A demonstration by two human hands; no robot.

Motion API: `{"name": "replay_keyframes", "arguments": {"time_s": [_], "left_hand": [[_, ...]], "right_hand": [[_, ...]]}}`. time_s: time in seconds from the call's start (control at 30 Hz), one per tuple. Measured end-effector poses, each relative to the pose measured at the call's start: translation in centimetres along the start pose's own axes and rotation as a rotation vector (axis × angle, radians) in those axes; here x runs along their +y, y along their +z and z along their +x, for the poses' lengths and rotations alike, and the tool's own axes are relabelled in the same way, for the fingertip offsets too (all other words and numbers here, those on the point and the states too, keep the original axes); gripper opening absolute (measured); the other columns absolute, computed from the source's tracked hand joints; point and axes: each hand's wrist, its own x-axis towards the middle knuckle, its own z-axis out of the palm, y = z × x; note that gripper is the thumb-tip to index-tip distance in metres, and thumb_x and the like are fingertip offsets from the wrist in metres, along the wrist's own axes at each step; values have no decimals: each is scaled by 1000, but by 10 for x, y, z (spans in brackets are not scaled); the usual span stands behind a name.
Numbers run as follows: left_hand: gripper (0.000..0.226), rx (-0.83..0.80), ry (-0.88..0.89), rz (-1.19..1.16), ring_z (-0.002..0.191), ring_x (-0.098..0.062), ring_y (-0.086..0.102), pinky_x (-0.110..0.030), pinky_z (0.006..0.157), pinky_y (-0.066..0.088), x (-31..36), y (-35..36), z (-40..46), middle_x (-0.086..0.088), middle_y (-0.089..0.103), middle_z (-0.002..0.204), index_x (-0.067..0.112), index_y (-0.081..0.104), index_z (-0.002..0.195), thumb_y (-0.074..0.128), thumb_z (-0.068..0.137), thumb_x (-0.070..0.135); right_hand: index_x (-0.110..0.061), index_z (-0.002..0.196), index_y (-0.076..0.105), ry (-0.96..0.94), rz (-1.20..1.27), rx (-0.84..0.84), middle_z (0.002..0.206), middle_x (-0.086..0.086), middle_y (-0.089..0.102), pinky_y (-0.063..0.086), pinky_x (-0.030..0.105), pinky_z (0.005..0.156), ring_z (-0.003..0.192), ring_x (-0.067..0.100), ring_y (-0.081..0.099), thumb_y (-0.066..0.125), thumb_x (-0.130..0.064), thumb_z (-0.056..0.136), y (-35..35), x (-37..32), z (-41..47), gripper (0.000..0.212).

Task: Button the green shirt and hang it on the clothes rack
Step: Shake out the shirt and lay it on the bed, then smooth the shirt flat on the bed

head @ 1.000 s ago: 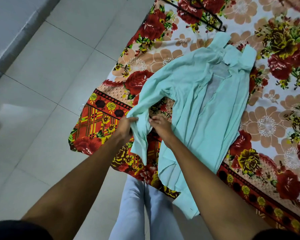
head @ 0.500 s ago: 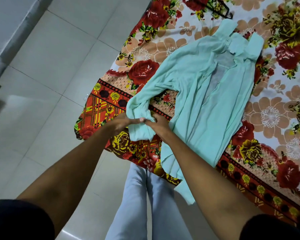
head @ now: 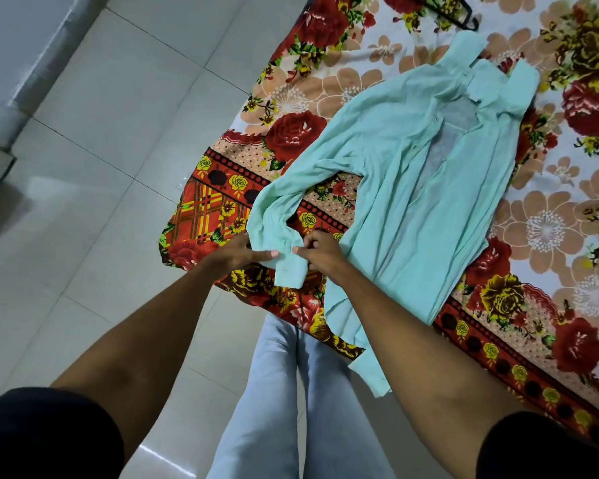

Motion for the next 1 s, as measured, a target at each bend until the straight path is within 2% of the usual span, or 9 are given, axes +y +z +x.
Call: {"name": "replay_keyframes", "arguments": {"time_s": [0.07, 0.17, 0.27, 0.33, 0.43, 0.5, 0.6, 0.73, 1.0], "left_hand": [[42, 27, 23, 22, 111, -22, 69, -42, 99, 56, -10, 0, 2, 0, 73, 121, 11, 68, 124, 79, 87, 29], [33, 155, 42, -11, 111, -35, 67, -38, 87, 60, -13, 8, 1, -12, 68, 122, 6, 60, 121, 73, 93, 18], [66, 206, -3, 185, 114, -32, 62, -42, 90, 57, -13, 16, 7, -14, 59, 132, 8, 44, 138, 81, 86, 25], [84, 299, 30, 244, 121, -33, 59, -41, 90, 55, -9, 20, 9, -13, 57, 136, 8, 35, 143, 87, 79, 27], [105, 529, 120, 496, 136, -38, 44, -52, 105, 47, 8, 28, 13, -17, 43, 147, 6, 25, 151, 90, 73, 33], [104, 630, 153, 716, 140, -39, 36, -57, 112, 38, 30, 39, 17, -18, 36, 150, 8, 23, 154, 87, 76, 34], [87, 545, 278, 884, 144, -40, 30, -58, 114, 32, 83, 64, 38, -18, 29, 156, 12, 29, 153, 78, 84, 31], [67, 470, 466, 916, 143, -41, 34, -54, 114, 29, 161, 105, 72, -20, 31, 158, 12, 40, 149, 64, 89, 28], [65, 323, 740, 1058, 148, -38, 31, -46, 118, 26, 277, 190, 155, -23, 33, 159, 2, 38, 150, 61, 90, 11]], "right_hand": [[-20, 75, 50, 50, 47, 3, 91, 12, 64, 55, 37, 62, 94, 32, 70, 74, -16, 89, 6, 6, 3, 29], [-15, 79, 51, 104, 53, -12, 97, 12, 64, 63, 43, 68, 96, 30, 70, 72, -8, 91, 12, 15, 0, 25], [-8, 83, 57, 83, -63, 24, 81, 2, 59, 64, 50, 75, 93, 33, 72, 72, 0, 88, 17, 24, -2, 18], [-9, 85, 61, -1, -166, 79, 81, 1, 62, 62, 45, 81, 89, 28, 70, 75, -2, 86, 15, 26, -2, 15], [-5, 99, 67, -110, -238, 189, 96, 7, 69, 54, 30, 81, 90, 23, 67, 72, -5, 88, -1, 23, 3, 11], [-7, 110, 67, -138, -251, 248, 110, 11, 69, 53, 31, 86, 102, 27, 67, 69, -7, 91, -20, 16, 10, 19], [-9, 122, 64, -235, -328, 361, 119, 14, 65, 50, 38, 98, 114, 31, 61, 64, -9, 92, -62, 4, 25, 30], [-5, 122, 64, -336, -336, 523, 124, 15, 64, 43, 37, 107, 122, 33, 57, 65, -3, 89, -124, -10, 43, 34], [-7, 130, 61, -363, -398, 739, 136, 10, 59, 41, 35, 110, 132, 28, 49, 61, -4, 91, -269, -3, 83, 39]]}}
